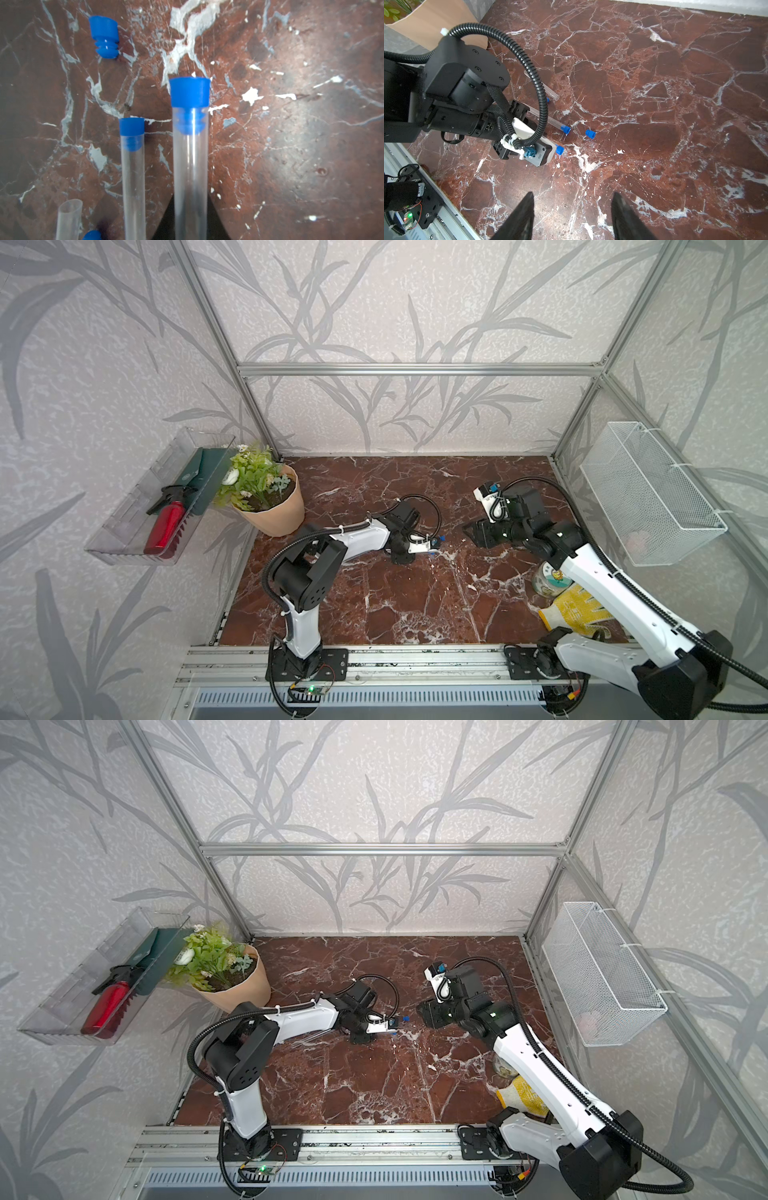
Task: Insert stoppers into test tubes
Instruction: Place the test tube at the center of the board, then pick up the test tube at the center of the board.
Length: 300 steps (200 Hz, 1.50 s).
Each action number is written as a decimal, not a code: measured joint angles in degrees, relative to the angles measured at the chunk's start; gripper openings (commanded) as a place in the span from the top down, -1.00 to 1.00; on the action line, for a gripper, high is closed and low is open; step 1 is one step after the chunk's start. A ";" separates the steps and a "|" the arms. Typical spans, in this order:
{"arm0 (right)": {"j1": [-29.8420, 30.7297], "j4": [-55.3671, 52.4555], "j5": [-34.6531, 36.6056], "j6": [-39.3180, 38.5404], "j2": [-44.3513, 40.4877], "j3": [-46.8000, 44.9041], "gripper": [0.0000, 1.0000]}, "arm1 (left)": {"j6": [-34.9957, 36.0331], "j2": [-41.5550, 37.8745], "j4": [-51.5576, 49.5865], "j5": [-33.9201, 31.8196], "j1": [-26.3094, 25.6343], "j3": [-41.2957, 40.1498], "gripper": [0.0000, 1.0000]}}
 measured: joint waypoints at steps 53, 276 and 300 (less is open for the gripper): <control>0.00 -0.76 0.02 -0.20 0.00 0.20 -0.17 | 0.26 0.31 -0.04 -0.33 0.00 0.44 0.53; 0.00 -1.09 0.17 -0.24 -2.45 -1.05 -0.18 | -6.03 -21.97 -11.32 -4.04 16.94 -6.78 0.19; 0.00 -1.09 0.09 -0.28 -2.45 -1.05 -0.18 | -5.79 -21.94 -13.11 -4.79 19.45 -8.44 0.10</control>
